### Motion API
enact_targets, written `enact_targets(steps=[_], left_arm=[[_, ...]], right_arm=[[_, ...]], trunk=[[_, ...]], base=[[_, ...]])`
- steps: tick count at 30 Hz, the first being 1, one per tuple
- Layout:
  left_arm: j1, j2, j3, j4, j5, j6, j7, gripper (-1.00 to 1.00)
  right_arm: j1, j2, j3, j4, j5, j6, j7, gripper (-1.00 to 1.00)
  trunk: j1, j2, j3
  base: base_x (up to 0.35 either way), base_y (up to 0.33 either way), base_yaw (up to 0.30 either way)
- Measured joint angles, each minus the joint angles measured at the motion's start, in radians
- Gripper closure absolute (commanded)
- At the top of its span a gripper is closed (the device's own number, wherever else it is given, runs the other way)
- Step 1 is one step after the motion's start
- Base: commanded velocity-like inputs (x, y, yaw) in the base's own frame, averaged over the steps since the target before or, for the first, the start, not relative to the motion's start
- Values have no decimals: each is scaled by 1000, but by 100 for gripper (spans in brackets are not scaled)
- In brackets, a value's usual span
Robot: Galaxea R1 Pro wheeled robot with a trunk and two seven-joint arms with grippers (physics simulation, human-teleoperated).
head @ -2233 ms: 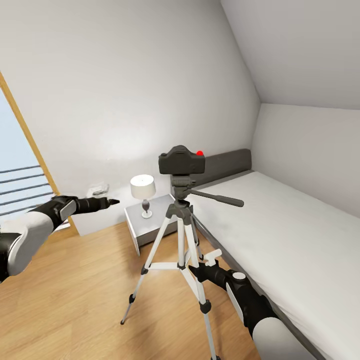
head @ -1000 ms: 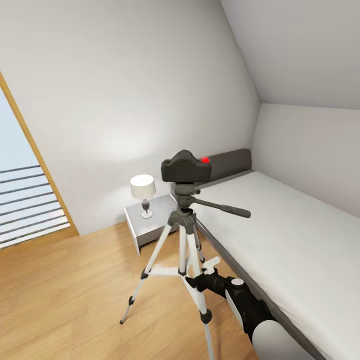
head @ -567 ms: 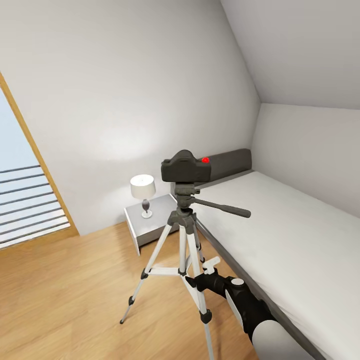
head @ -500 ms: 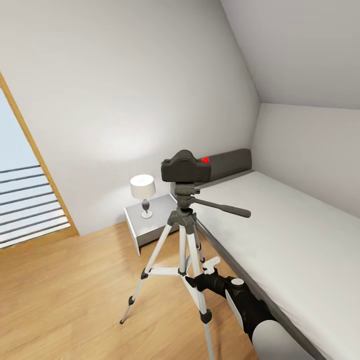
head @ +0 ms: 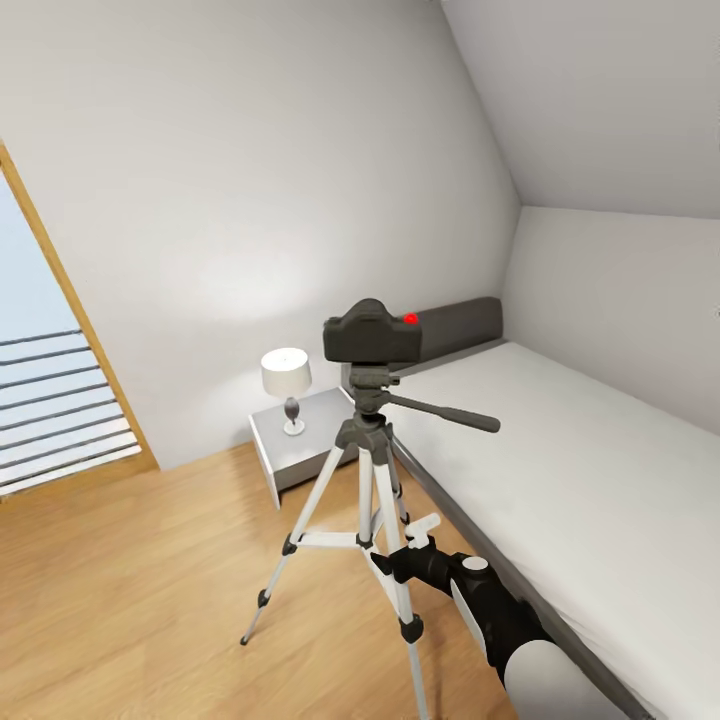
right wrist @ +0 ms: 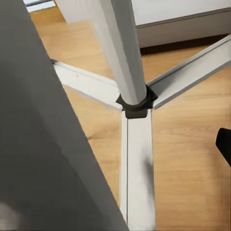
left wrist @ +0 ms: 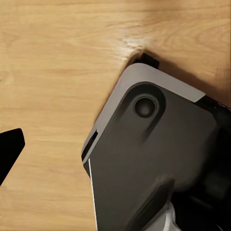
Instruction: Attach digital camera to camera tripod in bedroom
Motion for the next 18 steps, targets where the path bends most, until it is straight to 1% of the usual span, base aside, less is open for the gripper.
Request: enact_targets(steps=[6,18], left_arm=[[0,-1,0,1,0,-2,2,-100],[0,0,0,0,0,-9,2,-100]], right_arm=[[0,0,0,0,0,0,-1,-100],[0,0,0,0,-3,0,-1,-100]], trunk=[[0,0,0],[0,0,0]], base=[[-288,0,0],[-337,0,0]])
